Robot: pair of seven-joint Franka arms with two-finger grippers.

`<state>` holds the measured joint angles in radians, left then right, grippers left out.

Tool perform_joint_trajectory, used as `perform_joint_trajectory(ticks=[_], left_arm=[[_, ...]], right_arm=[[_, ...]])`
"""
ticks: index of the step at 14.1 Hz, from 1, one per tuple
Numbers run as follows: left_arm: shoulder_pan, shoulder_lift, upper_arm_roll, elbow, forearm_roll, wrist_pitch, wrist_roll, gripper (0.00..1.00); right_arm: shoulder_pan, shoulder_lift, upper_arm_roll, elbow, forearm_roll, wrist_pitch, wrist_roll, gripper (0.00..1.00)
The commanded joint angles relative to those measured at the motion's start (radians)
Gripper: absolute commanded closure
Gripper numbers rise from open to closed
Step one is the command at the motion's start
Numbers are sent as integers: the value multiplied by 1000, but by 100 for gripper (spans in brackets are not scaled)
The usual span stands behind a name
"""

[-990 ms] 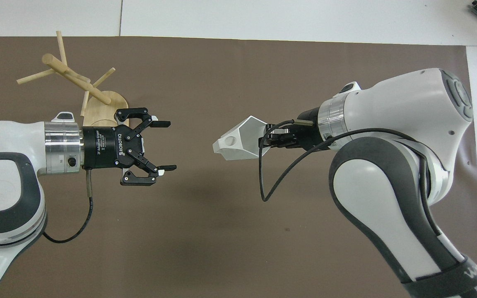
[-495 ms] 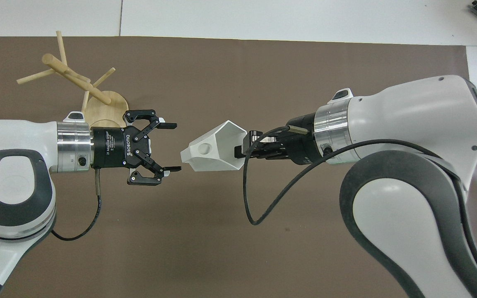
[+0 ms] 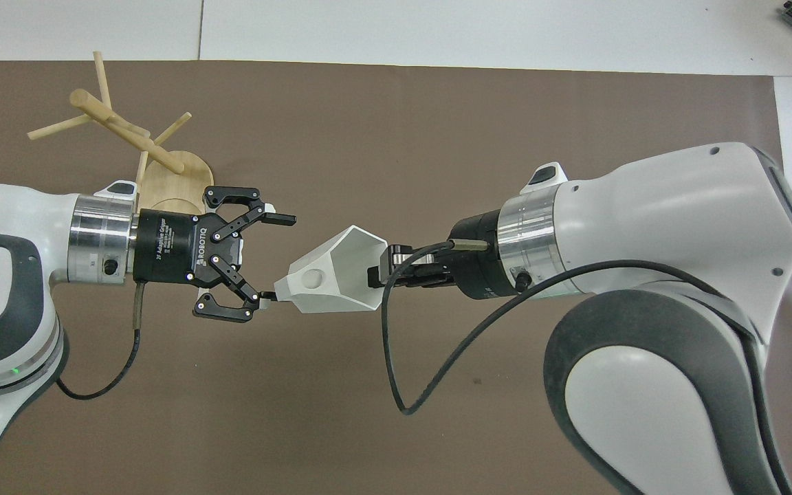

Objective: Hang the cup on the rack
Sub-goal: 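Align the open left gripper with the cup's open end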

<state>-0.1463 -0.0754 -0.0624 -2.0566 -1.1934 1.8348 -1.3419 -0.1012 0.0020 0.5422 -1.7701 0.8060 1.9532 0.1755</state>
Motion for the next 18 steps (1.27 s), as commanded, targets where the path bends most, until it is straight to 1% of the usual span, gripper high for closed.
perform_joint_trajectory(ticks=[1, 3, 5, 7, 9, 10, 14, 18], left_arm=[[10, -9, 1, 1, -34, -34, 3, 0], [10, -12, 1, 0, -38, -31, -48, 0], [10, -30, 3, -13, -38, -37, -77, 0], [8, -30, 4, -14, -29, -49, -82, 0], [11, -29, 9, -13, -2, -58, -71, 0], [13, -29, 9, -11, 36, -62, -60, 0], [83, -30, 9, -17, 72, -182, 24, 0], [90, -32, 4, -17, 58, -172, 18, 0]], right_arm=[[8, -11, 10, -9, 25, 32, 18, 100], [8, -11, 10, -11, 25, 33, 18, 100], [9, -11, 10, -12, 25, 44, 18, 100], [35, -10, 10, -17, 25, 88, 27, 100], [40, -8, 12, -18, 25, 116, 48, 100], [43, -7, 12, -18, 25, 118, 48, 100], [43, -7, 12, -18, 25, 141, 50, 100], [43, -5, 12, -20, 25, 147, 50, 100]])
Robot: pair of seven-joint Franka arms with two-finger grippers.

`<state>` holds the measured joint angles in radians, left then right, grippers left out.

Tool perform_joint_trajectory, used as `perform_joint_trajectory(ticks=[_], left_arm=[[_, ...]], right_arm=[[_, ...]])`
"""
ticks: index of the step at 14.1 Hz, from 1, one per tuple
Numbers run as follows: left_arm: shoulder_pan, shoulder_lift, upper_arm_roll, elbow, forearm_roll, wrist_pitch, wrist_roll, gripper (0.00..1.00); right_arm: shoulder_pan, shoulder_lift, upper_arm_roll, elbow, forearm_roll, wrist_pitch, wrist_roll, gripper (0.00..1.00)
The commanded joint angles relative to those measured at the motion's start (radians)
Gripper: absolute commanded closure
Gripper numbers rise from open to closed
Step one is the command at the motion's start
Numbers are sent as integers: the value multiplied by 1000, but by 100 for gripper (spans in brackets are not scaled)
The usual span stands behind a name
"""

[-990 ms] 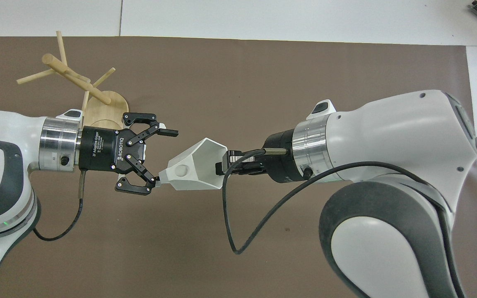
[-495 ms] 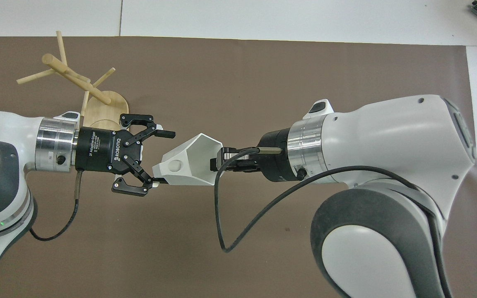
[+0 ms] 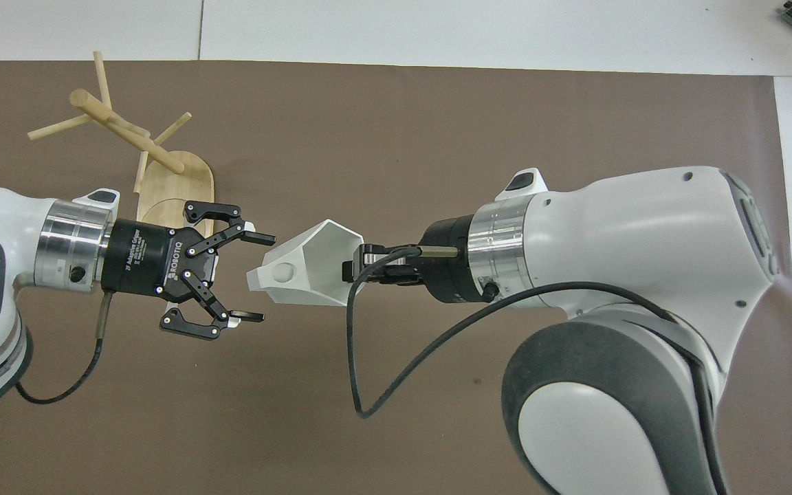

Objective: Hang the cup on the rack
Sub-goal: 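Align the open left gripper with the cup's open end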

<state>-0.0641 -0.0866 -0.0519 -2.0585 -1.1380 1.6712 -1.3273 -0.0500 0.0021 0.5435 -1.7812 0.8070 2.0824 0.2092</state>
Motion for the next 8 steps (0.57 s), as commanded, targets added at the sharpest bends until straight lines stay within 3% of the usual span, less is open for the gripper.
perform_joint_trajectory(ticks=[1, 8], left_arm=[[7, -22, -6, -17, -6, 1, -7, 0], [-11, -58, -11, -32, -75, 120, -159, 0]], right_arm=[[-8, -5, 10, -9, 24, 18, 16, 100], [-8, -5, 10, -9, 24, 21, 27, 100]])
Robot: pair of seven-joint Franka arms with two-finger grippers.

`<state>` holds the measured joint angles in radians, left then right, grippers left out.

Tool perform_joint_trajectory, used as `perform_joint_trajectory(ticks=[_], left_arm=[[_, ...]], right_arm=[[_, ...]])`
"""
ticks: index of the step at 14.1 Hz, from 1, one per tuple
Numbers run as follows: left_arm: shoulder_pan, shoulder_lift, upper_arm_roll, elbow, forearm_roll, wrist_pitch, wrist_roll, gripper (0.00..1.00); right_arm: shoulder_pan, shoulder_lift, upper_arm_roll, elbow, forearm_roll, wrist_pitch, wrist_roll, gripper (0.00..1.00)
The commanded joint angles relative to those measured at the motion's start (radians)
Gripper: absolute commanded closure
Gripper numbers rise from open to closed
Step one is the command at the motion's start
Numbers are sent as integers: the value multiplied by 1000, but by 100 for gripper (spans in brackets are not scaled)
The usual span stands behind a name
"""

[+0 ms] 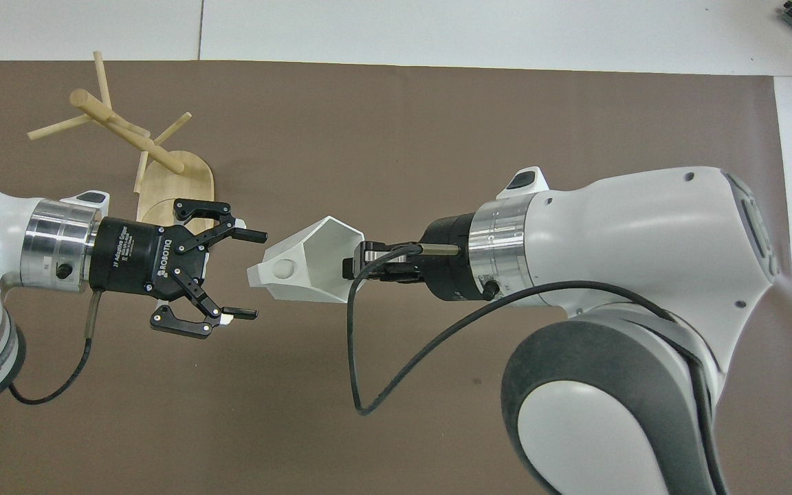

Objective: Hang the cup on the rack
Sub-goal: 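Align the open left gripper with the cup's open end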

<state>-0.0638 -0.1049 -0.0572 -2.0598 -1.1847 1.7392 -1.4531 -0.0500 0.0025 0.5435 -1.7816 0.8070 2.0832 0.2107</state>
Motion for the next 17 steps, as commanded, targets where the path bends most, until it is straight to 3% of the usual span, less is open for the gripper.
perform_joint_trajectory(ticks=[1, 11, 12, 15, 17], left_arm=[[-19, -42, -7, -36, -32, 55, -33, 0], [-96, -53, -7, -43, -44, 112, -33, 0], [-94, -53, -6, -45, -44, 105, -33, 8], [-88, -67, -4, -43, -42, 89, -29, 73], [-85, -67, -3, -39, -38, 88, -20, 100]], right_arm=[[-8, -6, 10, -9, 24, 28, 27, 100], [-8, -4, 10, -9, 24, 34, 27, 100], [-8, -4, 10, -9, 24, 34, 27, 100], [-8, -4, 10, -9, 24, 34, 29, 100], [-8, -2, 10, -7, 24, 34, 47, 100]])
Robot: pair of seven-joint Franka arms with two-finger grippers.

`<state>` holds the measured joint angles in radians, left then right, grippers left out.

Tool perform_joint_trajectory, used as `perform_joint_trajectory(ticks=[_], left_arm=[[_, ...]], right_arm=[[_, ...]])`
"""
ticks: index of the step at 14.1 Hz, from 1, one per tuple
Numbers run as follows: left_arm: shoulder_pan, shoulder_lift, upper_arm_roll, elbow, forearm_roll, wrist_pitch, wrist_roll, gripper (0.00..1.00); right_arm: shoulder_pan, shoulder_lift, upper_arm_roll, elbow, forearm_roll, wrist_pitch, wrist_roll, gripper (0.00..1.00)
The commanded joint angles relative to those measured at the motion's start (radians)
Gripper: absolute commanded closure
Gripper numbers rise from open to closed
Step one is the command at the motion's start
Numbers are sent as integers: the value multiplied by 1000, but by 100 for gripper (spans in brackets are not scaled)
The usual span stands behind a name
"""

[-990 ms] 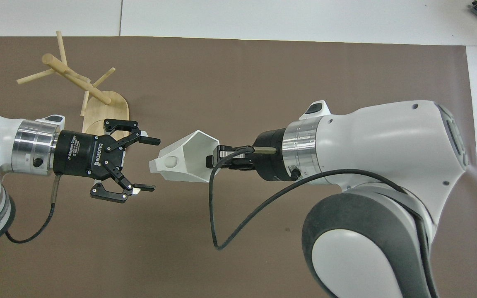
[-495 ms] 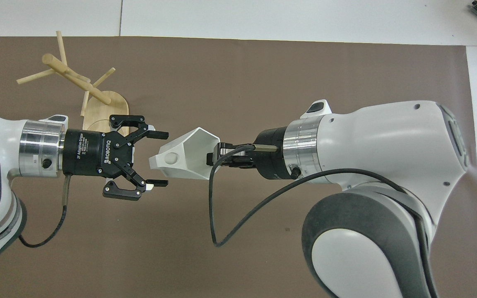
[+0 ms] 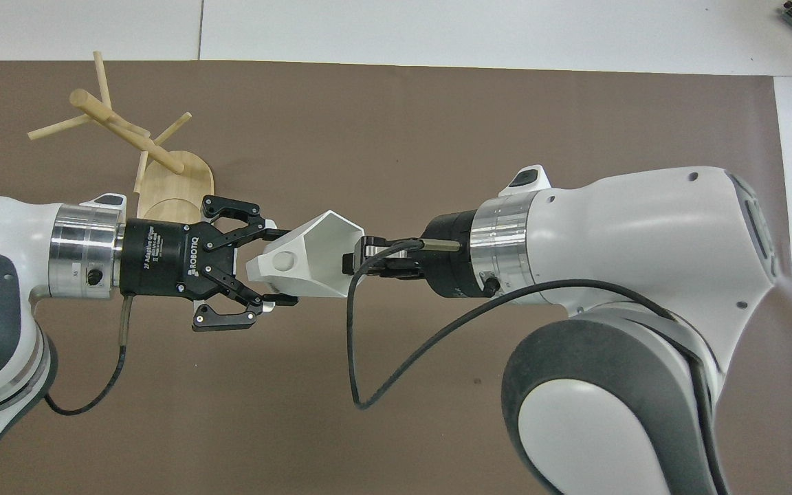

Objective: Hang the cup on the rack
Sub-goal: 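Align the open left gripper with the cup's open end, then close the left gripper on the cup while the right gripper releases it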

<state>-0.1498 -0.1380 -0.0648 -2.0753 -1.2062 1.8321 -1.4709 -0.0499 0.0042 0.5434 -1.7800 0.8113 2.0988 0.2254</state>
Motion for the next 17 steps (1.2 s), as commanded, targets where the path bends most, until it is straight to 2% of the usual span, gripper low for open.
perform_joint_trajectory(ticks=[1, 3, 5, 9, 10, 13, 17], left_arm=[[3, -35, 5, -23, -16, -4, 0, 100], [3, -35, 5, -23, -15, -5, 3, 100], [4, -40, 5, -28, -15, -7, -3, 100], [4, -40, 7, -28, -12, -11, -17, 100], [4, -40, 8, -29, -9, -11, -20, 100], [1, -41, 7, -32, 32, -11, -20, 100], [-4, -41, 7, -35, 97, -16, -41, 100]], right_arm=[[-8, -4, 10, -9, 20, 18, 49, 100], [-8, -4, 10, -10, 20, 15, 58, 99], [-8, -4, 9, -9, 20, 13, 60, 83], [-8, -6, 9, -10, 12, 6, 60, 44], [-8, -6, 9, -10, 9, 7, 58, 24], [-8, -6, 9, -10, 8, 9, 57, 0], [-8, -6, 9, -10, 8, 12, 57, 0]])
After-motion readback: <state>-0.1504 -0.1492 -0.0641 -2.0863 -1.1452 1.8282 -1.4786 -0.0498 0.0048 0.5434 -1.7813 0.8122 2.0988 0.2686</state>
